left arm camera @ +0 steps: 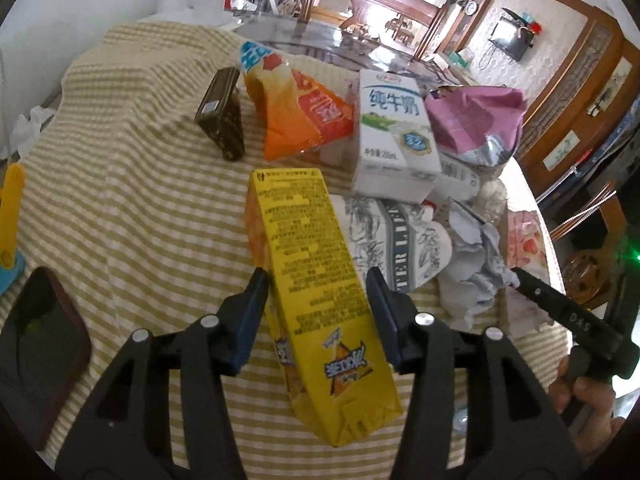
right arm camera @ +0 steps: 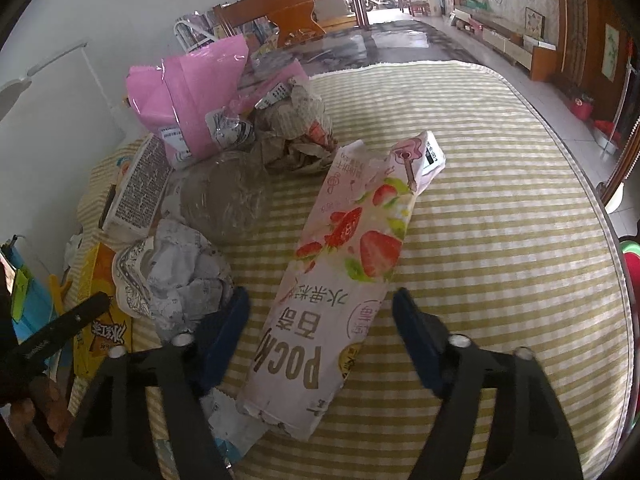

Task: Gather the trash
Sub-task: 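Grasp the yellow snack box with the left tool while the right tool grasps the pink Pocky package, then carry both items to the red bucket and open both tools to drop them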

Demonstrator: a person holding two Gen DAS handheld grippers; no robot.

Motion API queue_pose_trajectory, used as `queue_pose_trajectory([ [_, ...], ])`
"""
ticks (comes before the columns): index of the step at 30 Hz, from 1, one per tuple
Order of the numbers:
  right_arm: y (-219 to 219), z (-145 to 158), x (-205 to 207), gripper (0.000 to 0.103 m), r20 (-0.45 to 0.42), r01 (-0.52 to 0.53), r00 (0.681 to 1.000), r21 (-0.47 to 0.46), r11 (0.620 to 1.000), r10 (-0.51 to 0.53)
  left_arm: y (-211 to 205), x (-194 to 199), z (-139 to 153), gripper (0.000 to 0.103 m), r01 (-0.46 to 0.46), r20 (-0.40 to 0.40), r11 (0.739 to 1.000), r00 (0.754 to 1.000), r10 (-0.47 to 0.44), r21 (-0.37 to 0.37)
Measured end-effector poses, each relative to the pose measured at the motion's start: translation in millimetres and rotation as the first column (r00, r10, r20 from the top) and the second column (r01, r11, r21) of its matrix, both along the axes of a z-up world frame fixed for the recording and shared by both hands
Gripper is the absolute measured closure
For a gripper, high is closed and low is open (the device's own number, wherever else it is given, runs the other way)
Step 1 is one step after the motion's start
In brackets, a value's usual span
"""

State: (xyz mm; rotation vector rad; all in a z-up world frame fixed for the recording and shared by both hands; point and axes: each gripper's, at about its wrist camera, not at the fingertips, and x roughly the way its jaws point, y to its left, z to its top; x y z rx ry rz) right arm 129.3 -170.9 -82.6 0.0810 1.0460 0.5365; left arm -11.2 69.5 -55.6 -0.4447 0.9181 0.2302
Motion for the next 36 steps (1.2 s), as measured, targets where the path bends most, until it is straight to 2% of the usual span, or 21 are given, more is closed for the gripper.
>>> queue_pose_trajectory([
  [1, -1.1, 0.2, -0.6, 0.056, -0.001, -0.001, 1.0, 0.005, 1.0, 0.001, 0.7, -0.2, -0.4, 0.054, -0.005, -0.002, 1.0, 1.0, 0.005, -0.005],
  [2, -2.6, 1.5, -0.7, 0.059, 0.004, 0.003, 1.0, 0.013, 1.0, -0.003, 1.0, -1.2, -0.2, 0.054, -0.009, 0.0, 1.0, 1.0, 0.009, -0.01],
  [6, -7.5, 9.6, -3.7, 0.065, 0.041, 0.018, 0.999, 0.024, 1.0, -0.019, 4.5, 1.6, 0.2, 0.059, -0.012, 0.008, 1.0, 1.0, 0.012, 0.008],
  [8, -10.0, 12.1, -3.7, 0.069, 0.05, 0.027, 0.998, 0.034, 0.999, -0.028, 3.0, 2.3, 2.0, 0.065, -0.015, 0.018, 1.0, 1.0, 0.014, 0.024],
  [10, -14.1, 15.2, -3.2, 0.07, 0.06, 0.04, 0.997, 0.046, 0.998, -0.043, 4.5, 0.7, 4.1, 0.068, -0.02, 0.027, 1.0, 0.999, 0.019, 0.015],
  [16, -25.0, 27.7, -5.9, 0.079, 0.081, 0.068, 0.994, 0.092, 0.993, -0.076, 6.6, -0.8, 10.9, 0.068, -0.03, 0.041, 0.999, 0.999, 0.029, 0.025],
  [20, -38.0, 42.8, -7.8, 0.089, 0.117, 0.085, 0.988, 0.14, 0.986, -0.101, 0.1, -14.0, 21.9, 0.068, -0.058, 0.087, 0.995, 0.995, 0.052, 0.078],
  [24, -45.6, 48.1, -9.8, 0.09, 0.116, 0.089, 0.987, 0.181, 0.979, -0.111, -9.6, -34.3, 28.4, 0.068, -0.092, 0.12, 0.993, 0.989, 0.083, 0.077],
  [27, -47.6, 48.2, -10.9, 0.09, 0.089, 0.083, 0.991, 0.204, 0.975, -0.103, -19.5, -48.4, 39.0, 0.068, -0.111, 0.152, 0.988, 0.984, 0.094, 0.106],
  [32, -52.5, 24.3, -3.3, 0.083, -0.095, 0.1, 0.992, 0.241, 0.965, -0.079, -26.8, -53.3, 52.2, 0.068, -0.117, 0.16, 0.988, 0.982, 0.1, 0.098],
  [34, -52.9, 19.0, -1.5, 0.082, -0.12, 0.114, 0.989, 0.212, 0.97, -0.09, -32.7, -51.9, 55.8, 0.068, -0.107, 0.162, 0.991, 0.982, 0.093, 0.08],
  [36, -52.4, 14.0, 1.1, 0.065, -0.146, 0.126, 0.985, 0.203, 0.971, -0.097, -40.6, -48.5, 58.9, 0.068, -0.088, 0.165, 0.992, 0.984, 0.073, 0.087],
])
